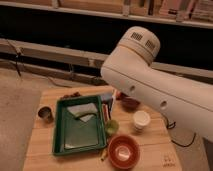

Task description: Place brush in paper cup

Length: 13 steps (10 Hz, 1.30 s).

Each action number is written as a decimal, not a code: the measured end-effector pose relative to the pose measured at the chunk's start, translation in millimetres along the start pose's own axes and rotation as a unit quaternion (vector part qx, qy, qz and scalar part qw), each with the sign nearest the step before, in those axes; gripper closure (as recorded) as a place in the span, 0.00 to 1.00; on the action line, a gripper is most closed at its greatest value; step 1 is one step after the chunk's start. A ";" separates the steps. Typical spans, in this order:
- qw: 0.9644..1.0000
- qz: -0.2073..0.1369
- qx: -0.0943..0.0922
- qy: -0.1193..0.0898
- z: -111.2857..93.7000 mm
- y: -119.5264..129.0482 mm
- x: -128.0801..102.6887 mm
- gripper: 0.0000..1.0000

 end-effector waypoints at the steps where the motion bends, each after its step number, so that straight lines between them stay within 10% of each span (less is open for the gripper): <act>1: 1.000 0.009 -0.004 0.007 -5.7 10.6 2.3 1.00; 13: 0.990 0.122 -0.026 0.059 -37.8 100.7 7.3 1.00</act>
